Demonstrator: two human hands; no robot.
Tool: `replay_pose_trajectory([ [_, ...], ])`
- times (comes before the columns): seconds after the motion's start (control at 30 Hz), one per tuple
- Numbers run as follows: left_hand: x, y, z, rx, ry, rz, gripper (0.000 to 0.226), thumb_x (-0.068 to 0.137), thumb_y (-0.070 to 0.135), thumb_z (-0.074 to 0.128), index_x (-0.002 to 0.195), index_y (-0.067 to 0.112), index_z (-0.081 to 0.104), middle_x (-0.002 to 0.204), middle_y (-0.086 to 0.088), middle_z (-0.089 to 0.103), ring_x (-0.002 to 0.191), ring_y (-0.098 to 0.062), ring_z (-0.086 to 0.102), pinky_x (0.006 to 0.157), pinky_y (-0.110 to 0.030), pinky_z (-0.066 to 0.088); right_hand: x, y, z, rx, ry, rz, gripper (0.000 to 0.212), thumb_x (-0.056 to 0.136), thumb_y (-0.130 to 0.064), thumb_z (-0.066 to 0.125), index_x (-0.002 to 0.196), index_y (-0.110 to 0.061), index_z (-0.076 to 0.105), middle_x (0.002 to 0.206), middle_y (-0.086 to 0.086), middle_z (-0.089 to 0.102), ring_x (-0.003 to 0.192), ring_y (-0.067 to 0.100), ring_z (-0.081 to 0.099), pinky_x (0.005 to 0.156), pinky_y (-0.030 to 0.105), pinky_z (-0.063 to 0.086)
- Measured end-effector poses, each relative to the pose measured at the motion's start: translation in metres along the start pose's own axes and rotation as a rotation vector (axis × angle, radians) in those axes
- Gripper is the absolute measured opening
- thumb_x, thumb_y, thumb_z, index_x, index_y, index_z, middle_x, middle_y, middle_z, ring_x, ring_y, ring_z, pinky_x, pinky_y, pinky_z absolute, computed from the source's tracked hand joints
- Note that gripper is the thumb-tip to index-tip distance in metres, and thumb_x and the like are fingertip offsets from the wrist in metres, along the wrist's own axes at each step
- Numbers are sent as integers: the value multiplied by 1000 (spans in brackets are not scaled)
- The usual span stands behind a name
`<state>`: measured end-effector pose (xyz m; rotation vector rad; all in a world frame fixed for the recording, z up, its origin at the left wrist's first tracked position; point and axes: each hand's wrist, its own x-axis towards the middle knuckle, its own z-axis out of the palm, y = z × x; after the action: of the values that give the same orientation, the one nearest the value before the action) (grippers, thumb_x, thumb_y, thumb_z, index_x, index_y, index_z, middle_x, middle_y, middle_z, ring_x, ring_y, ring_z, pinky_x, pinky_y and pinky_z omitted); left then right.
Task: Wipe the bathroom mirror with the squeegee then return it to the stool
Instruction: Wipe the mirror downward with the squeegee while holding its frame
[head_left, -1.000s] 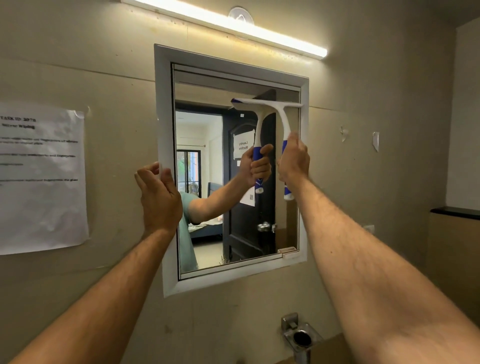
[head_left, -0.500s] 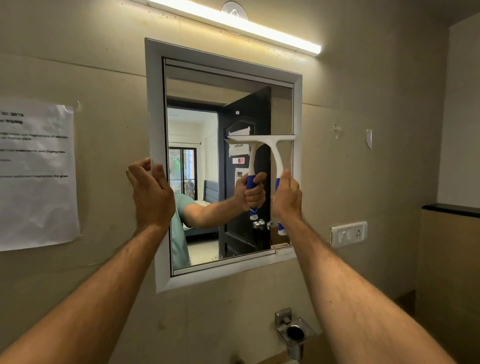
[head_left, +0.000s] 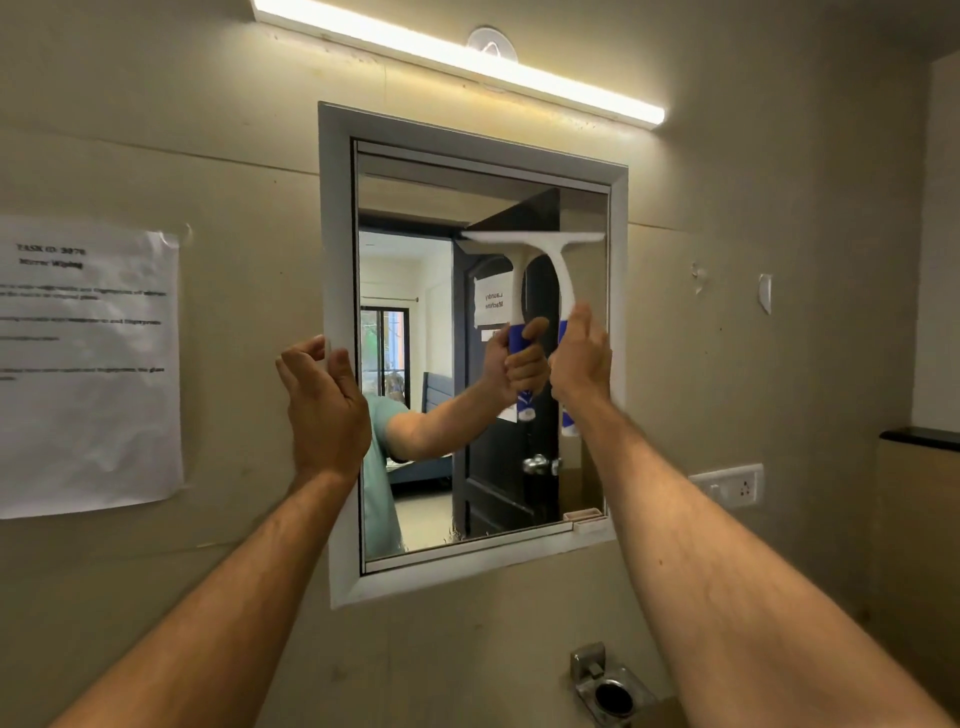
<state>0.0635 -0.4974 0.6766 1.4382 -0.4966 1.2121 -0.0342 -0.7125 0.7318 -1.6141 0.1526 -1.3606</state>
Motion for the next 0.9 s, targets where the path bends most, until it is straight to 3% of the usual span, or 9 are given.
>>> replay_pose_trajectory([
  [0.2, 4, 1, -1, 1, 11, 10, 33, 102, 31, 38, 116, 0, 39, 119, -21, 44, 100, -28, 51, 79, -29, 41, -31, 50, 1, 12, -9, 70, 42, 105, -49, 21, 81, -30, 49, 69, -2, 50, 60, 9, 50, 60, 22, 41],
  [0.3, -1, 5, -3, 12, 6, 0, 34, 102, 28, 39, 116, -3, 40, 120, -22, 44, 98, -22, 49, 77, -22, 36, -29, 47, -2, 34, 7, 105, 40, 103, -54, 25, 85, -27, 50, 74, 1, 51, 67, 15, 51, 64, 29, 44],
  [0.4, -8, 8, -4, 18, 2, -8, 34, 103, 27, 39, 117, -4, 40, 121, -22, 44, 96, -19, 48, 75, -16, 33, -14, 31, -7, 155, -9, 116, 34, 94, -49, 30, 82, -23, 48, 75, 10, 49, 63, 22, 47, 58, 35, 39],
  [0.63, 0, 8, -2, 11, 7, 3, 35, 102, 31, 38, 117, -1, 39, 121, -20, 44, 99, -28, 52, 78, -27, 39, 2, 12, -1, 205, -114, 122, 26, 98, -37, 32, 87, -21, 48, 68, 4, 49, 51, 12, 42, 48, 27, 36],
  [0.8, -1, 5, -2, 20, 9, 10, 34, 103, 34, 37, 116, 3, 38, 119, -17, 43, 94, -26, 53, 74, -30, 41, -25, 47, -3, 172, -92, 169, 37, 85, -51, 29, 82, -19, 48, 67, 5, 46, 52, 14, 41, 49, 27, 35],
  [0.9, -3, 3, -3, 24, 13, 14, 36, 103, 36, 36, 117, 3, 38, 120, -16, 43, 93, -27, 55, 73, -30, 41, -31, 46, -8, 180, -101, 149, 34, 92, -46, 29, 84, -18, 47, 68, 6, 46, 52, 13, 41, 49, 27, 35],
])
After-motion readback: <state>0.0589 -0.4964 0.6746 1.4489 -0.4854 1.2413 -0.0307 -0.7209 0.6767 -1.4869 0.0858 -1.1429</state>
